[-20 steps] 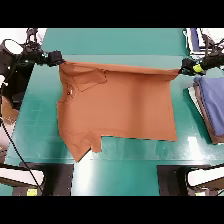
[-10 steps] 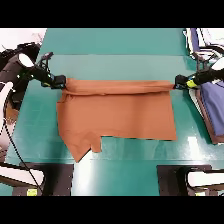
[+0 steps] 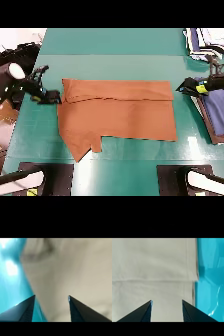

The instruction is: Fold the shirts.

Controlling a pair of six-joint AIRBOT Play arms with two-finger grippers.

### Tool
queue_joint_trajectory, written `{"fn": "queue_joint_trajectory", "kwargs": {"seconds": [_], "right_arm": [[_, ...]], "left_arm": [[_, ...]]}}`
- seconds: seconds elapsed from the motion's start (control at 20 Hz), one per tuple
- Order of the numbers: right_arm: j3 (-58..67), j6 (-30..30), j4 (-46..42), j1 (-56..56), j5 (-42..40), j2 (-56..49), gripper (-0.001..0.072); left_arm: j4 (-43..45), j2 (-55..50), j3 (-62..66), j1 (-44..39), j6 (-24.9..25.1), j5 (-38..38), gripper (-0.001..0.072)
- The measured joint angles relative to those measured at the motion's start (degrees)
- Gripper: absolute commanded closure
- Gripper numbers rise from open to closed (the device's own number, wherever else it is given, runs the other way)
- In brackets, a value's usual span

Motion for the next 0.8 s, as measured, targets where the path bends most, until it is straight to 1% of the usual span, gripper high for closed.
{"fn": "queue_joint_trajectory", "kwargs": {"seconds": [0.2,0.3,0.5,0.75,0.8], "right_arm": [[-3.2,0.0,0.4,-1.2,0.3,6.0,0.028],[-3.8,0.0,0.7,-1.3,-0.1,7.6,0.028],[-4.3,0.0,0.9,-0.2,-0.3,8.7,0.028],[-4.4,0.0,0.9,1.2,-0.3,9.1,0.028],[-4.4,-0.1,0.9,1.3,0.4,9.2,0.028]], "left_arm": [[0.0,12.1,-16.4,-0.2,-3.3,-1.0,0.0225],[-1.2,16.2,-23.1,-0.1,-4.5,-1.2,0.0225],[-7.0,19.9,-32.5,-0.1,-5.5,1.4,0.0225],[-15.1,21.1,-37.7,-0.1,-5.8,7.2,0.0231],[-16.3,21.2,-38.1,-0.1,-5.8,8.4,0.0462]]}}
